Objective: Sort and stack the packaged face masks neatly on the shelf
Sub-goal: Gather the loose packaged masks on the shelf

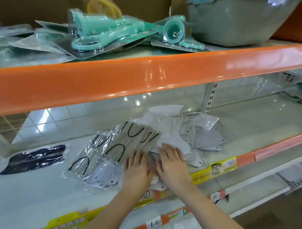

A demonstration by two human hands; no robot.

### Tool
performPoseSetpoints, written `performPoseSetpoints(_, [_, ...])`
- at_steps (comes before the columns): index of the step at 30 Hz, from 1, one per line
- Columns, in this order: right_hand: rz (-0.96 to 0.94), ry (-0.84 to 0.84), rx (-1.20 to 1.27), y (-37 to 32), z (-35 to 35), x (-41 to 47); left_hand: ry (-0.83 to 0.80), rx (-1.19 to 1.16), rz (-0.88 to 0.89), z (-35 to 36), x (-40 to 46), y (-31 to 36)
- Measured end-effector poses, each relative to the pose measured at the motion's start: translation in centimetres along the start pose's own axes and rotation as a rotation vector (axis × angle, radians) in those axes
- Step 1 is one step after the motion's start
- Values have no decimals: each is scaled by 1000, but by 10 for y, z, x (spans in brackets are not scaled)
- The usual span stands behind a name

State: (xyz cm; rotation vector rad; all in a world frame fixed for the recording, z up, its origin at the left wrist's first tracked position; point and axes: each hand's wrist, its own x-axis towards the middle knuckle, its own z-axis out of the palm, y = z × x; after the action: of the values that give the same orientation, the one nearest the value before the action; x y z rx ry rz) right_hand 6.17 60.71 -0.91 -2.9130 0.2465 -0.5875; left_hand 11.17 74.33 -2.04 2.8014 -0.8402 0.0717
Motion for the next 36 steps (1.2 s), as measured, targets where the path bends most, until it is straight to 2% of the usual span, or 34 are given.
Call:
performPoseSetpoints(3, [6, 22, -27, 11, 3, 2, -28, -17, -40, 2, 5, 5])
performPoseSetpoints(6, [16, -8, -28, 23, 8, 4, 24, -21, -69, 2, 8, 12])
performPoseSetpoints(11, [-48, -12, -13, 42, 12, 4, -62, 8, -92, 1, 16, 16])
performPoseSetpoints(18, [-163, -85, 48, 61, -4, 12, -64, -72, -83, -12, 23, 15])
performPoseSetpoints(20, [-116, -144, 150, 63, -15, 17, 2, -144, -75, -15, 22, 16])
performPoseSetpoints(23, [79, -107, 431, 56, -30, 22, 98, -286, -62, -25, 20, 26])
performPoseSetpoints(26, [193, -12, 625, 42, -35, 23, 65, -649, -159, -37, 23, 43])
performPoseSetpoints(30, [264, -8, 827, 23, -37, 17, -19, -991, -269, -42, 29, 58])
performPoseSetpoints(33, [328, 0, 976, 11, -46, 14, -28, -1055, -279, -47, 30, 61])
performPoseSetpoints(36, [374, 51, 1144, 4, -58, 18, 41, -1136, -249, -58, 31, 59])
